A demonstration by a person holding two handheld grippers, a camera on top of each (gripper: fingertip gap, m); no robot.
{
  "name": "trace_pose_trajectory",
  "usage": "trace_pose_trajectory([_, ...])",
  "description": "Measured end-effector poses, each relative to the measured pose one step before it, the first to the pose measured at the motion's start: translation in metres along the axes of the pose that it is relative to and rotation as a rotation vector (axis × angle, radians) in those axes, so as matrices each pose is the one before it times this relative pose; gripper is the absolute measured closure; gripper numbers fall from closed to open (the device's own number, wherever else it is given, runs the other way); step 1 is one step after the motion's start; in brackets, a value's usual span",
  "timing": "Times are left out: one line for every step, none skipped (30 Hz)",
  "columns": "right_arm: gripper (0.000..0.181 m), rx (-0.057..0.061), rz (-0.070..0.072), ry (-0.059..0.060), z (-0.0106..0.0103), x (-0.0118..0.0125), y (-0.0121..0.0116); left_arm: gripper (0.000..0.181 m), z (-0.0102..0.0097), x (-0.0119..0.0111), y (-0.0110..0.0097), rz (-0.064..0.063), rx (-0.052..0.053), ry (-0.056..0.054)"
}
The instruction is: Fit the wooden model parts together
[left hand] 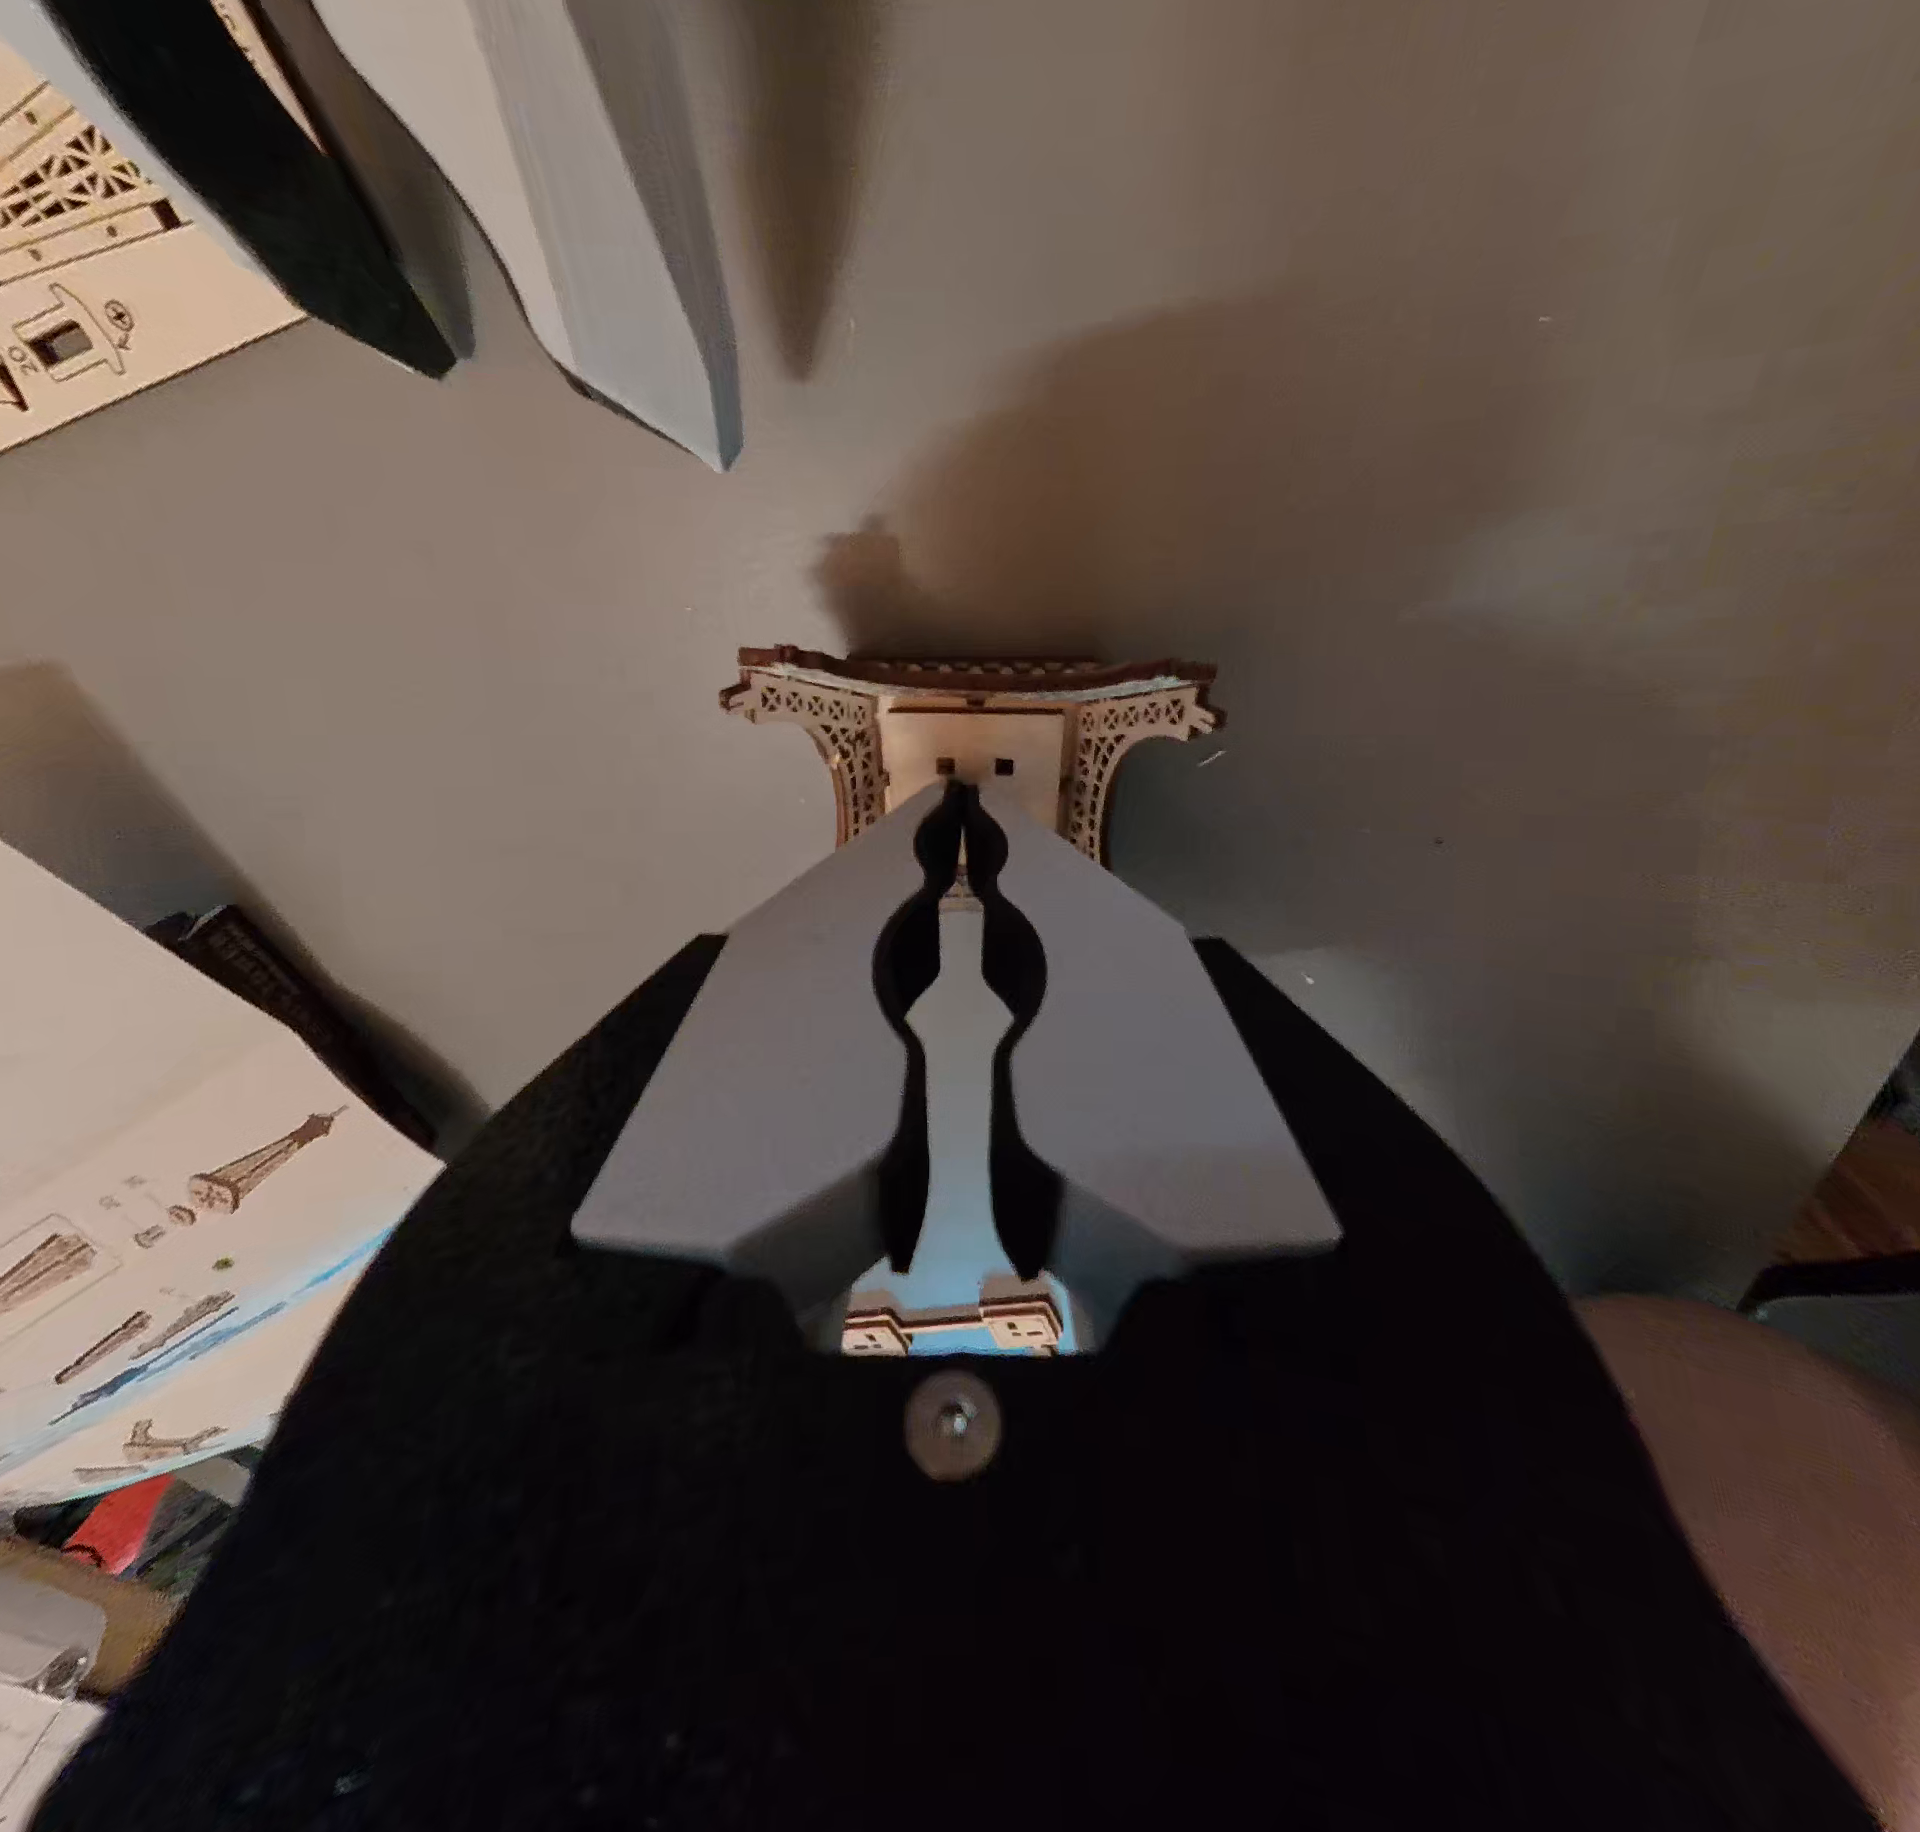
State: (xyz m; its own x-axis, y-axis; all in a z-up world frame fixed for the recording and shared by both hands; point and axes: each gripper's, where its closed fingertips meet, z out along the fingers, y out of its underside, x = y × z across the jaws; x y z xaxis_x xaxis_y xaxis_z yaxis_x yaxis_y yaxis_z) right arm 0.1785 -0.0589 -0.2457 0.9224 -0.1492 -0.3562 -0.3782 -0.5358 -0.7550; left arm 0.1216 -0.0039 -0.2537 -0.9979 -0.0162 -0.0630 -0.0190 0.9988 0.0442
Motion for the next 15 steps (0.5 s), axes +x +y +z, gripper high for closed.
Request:
trace_pose_trajectory([0.137, -0.0065, -0.0023, -0.0269, 0.00071, -0.00285, 0.00034, 0.181, -0.00014, -0.00005, 0.00008, 0.0138, -0.0034, -0.0028])
trace_pose_trajectory([0.144, -0.0108, 0.0111, -0.0493, 0.00084, -0.00463, 0.00093, 0.181, -0.00004, -0.00007, 0.00002, 0.0115, 0.0028, -0.0004])
trace_pose_trajectory([0.154, -0.0059, 0.0248, -0.0226, 0.00054, -0.00029, 0.00062, 0.181, -0.00003, -0.00007, 0.00004, -0.0028, 0.0093, 0.0056])
trace_pose_trajectory([0.162, -0.0019, 0.0200, 0.0050, 0.00020, 0.00259, 0.00024, 0.181, -0.00001, -0.00003, -0.00007, -0.0076, 0.0093, 0.0084])
trace_pose_trajectory([0.166, -0.0043, -0.0014, 0.0060, 0.00049, 0.00074, 0.00055, 0.181, -0.00001, -0.00011, 0.00003, -0.0017, 0.0085, 0.0079])
trace_pose_trajectory([0.164, -0.0050, -0.0195, 0.0015, 0.00059, -0.00199, 0.00079, 0.181, 0.00011, 0.00012, -0.00002, -0.0016, 0.0095, 0.0052])
trace_pose_trajectory([0.161, -0.0069, -0.0256, 0.0054, 0.00074, -0.00196, 0.00101, 0.181, -0.00008, 0.00001, 0.00001, -0.0048, 0.0071, 0.0022])
trace_pose_trajectory([0.160, -0.0066, -0.0240, 0.0181, 0.00068, -0.00025, 0.00095, 0.181, 0.00007, 0.00005, -0.00013, -0.0031, 0.0009, 0.0009])
trace_pose_trajectory([0.158, -0.0048, -0.0188, 0.0093, 0.00052, -0.00080, 0.00066, 0.181, 0.00002, -0.00005, 0.00006, -0.0029, -0.0025, -0.0019])
trace_pose_trajectory([0.156, -0.0016, -0.0091, -0.0058, 0.00033, -0.00162, 0.00018, 0.181, -0.00005, 0.00002, 0.00007, -0.0024, -0.0033, -0.0041])
trace_pose_trajectory([0.155, 0.0013, 0.0025, -0.0071, -0.00018, -0.00065, -0.00010, 0.181, 0.00003, 0.00007, 0.00007, 0.0021, -0.0047, -0.0051])
trace_pose_trajectory([0.156, 0.0020, 0.0067, -0.0045, -0.00026, 0.00012, -0.00030, 0.181, -0.00006, -0.00005, -0.00004, 0.0094, -0.0053, -0.0058])
trace_pose_trajectory([0.157, -0.0003, 0.0008, 0.0055, 0.00010, 0.00084, 0.00003, 0.181, 0.00004, 0.00014, 0.00002, 0.0098, -0.0038, -0.0050])
trace_pose_trajectory([0.158, -0.0036, -0.0097, 0.0147, 0.00051, 0.00080, 0.00045, 0.181, -0.00002, -0.00001, 0.00007, 0.0010, -0.0012, -0.0032])
trace_pose_trajectory([0.158, -0.0055, -0.0182, 0.0144, 0.00056, -0.00012, 0.00066, 0.181, 0.00003, 0.00000, -0.00004, -0.0038, 0.0003, -0.0012])
